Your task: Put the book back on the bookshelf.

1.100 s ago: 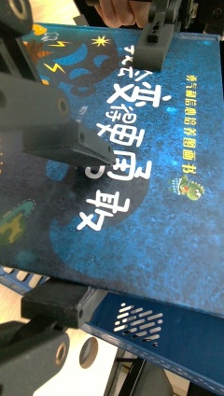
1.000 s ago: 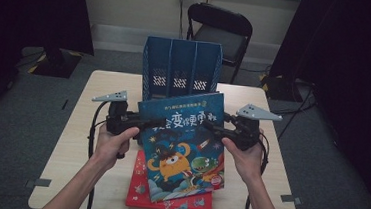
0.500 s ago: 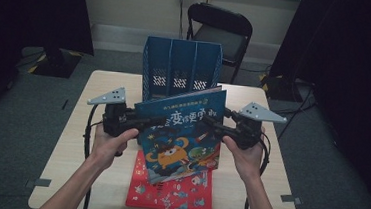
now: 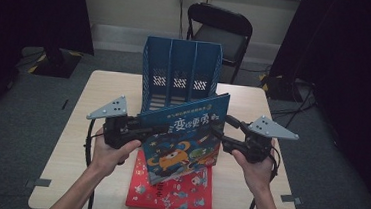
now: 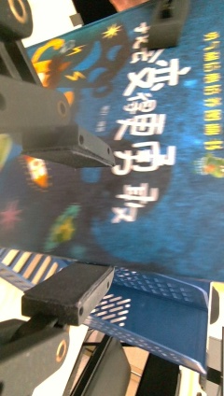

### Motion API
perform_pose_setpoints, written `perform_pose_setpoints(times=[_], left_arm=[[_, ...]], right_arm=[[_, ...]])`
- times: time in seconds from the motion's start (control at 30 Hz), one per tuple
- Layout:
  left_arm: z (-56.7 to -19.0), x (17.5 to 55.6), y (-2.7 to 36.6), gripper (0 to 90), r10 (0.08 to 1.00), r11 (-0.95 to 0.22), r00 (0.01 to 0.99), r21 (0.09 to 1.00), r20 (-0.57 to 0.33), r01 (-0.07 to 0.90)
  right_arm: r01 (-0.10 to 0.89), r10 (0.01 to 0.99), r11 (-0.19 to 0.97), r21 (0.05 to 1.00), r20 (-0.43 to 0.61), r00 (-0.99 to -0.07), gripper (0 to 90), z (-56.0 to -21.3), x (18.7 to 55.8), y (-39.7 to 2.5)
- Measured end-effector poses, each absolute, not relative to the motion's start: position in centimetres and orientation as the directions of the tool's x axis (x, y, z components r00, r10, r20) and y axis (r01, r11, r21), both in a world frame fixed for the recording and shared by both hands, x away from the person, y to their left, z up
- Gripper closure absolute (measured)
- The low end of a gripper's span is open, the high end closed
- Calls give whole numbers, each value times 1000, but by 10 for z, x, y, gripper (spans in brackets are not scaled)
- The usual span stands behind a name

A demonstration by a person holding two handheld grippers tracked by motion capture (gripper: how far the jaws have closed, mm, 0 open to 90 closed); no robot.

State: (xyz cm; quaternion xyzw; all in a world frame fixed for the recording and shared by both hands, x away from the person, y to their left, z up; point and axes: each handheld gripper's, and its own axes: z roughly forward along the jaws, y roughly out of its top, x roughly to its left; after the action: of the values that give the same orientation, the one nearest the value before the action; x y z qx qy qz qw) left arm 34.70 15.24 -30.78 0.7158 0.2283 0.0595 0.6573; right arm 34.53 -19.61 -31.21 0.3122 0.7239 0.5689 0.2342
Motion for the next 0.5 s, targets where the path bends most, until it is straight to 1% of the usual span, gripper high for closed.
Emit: perform_pose_setpoints(times=[0.1,0.23,0.27,0.37,0.4,0.43,0.47,0.5], left_arm=[[-307,345,152,816,400,-40,893,969,-208,243],[-306,339,149,812,405,-49,895,973,-188,227],[-306,339,149,811,394,-51,900,973,-188,226],[-305,336,148,809,394,-59,901,973,-184,225],[-306,336,147,806,392,-59,901,972,-188,228],[-306,336,148,800,378,-61,905,970,-197,237],[-306,337,149,795,383,-59,899,966,-211,252],[-307,337,148,797,375,-59,903,967,-209,248]], right_arm=[[201,717,165,966,22,-697,372,-319,346,-199],[225,687,162,961,54,-725,328,-331,353,-202],[234,674,166,958,63,-736,323,-335,355,-201],[246,665,181,952,66,-744,325,-344,359,-198],[246,654,177,953,73,-753,353,-346,359,-197],[248,641,189,950,72,-764,336,-348,359,-195],[244,640,206,948,58,-766,338,-347,358,-194],[238,646,213,948,46,-762,348,-347,357,-193]])
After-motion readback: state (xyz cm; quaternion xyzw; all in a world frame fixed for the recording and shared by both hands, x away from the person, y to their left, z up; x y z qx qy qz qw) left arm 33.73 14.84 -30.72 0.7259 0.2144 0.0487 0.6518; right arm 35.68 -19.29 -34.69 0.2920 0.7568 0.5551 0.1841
